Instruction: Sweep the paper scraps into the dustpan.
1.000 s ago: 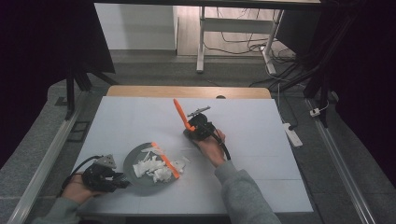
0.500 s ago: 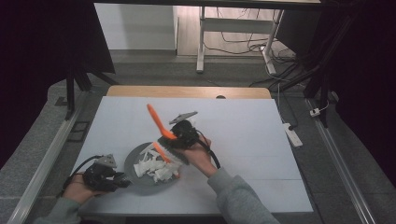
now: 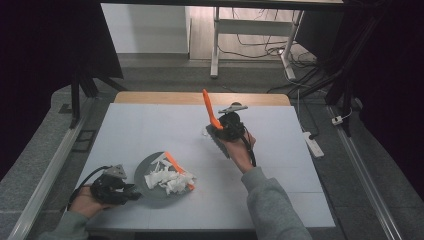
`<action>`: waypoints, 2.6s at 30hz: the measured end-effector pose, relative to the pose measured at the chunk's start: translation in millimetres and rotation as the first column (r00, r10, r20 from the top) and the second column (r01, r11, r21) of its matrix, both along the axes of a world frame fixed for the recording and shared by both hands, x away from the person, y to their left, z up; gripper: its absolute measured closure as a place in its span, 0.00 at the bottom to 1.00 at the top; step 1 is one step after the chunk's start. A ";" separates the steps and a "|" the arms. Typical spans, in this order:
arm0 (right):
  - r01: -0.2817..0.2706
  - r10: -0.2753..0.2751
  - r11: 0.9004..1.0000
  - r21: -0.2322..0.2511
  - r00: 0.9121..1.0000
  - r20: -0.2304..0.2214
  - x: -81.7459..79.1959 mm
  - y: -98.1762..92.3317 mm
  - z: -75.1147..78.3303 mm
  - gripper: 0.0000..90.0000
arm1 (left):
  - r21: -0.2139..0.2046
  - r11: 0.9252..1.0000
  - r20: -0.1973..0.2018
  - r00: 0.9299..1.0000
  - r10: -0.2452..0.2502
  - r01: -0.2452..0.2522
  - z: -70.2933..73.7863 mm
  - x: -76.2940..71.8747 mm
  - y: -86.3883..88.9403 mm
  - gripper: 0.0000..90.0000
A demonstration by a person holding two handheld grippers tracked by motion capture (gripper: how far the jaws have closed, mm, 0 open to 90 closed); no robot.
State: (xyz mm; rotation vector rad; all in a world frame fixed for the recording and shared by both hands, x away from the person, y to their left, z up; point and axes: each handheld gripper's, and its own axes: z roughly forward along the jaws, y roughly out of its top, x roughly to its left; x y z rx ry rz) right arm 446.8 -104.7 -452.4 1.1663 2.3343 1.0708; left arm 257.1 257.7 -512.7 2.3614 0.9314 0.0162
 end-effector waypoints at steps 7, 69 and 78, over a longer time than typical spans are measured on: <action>0.025 -0.024 0.999 -0.028 1.000 0.009 24.0 -3.1 -6.9 0.78 | -0.001 1.000 -0.003 1.000 0.001 -0.001 -0.9 1.7 0.1 0.68; -0.241 0.239 0.968 -0.072 0.970 -0.041 6.7 75.6 -32.7 0.78 | -0.015 0.999 -0.006 0.999 0.043 -0.043 -4.1 8.7 -5.8 0.68; -0.291 0.285 0.953 -0.089 0.956 -0.073 -4.1 94.7 -42.1 0.78 | -0.015 0.999 -0.005 0.999 0.045 -0.045 -4.0 8.8 -6.4 0.68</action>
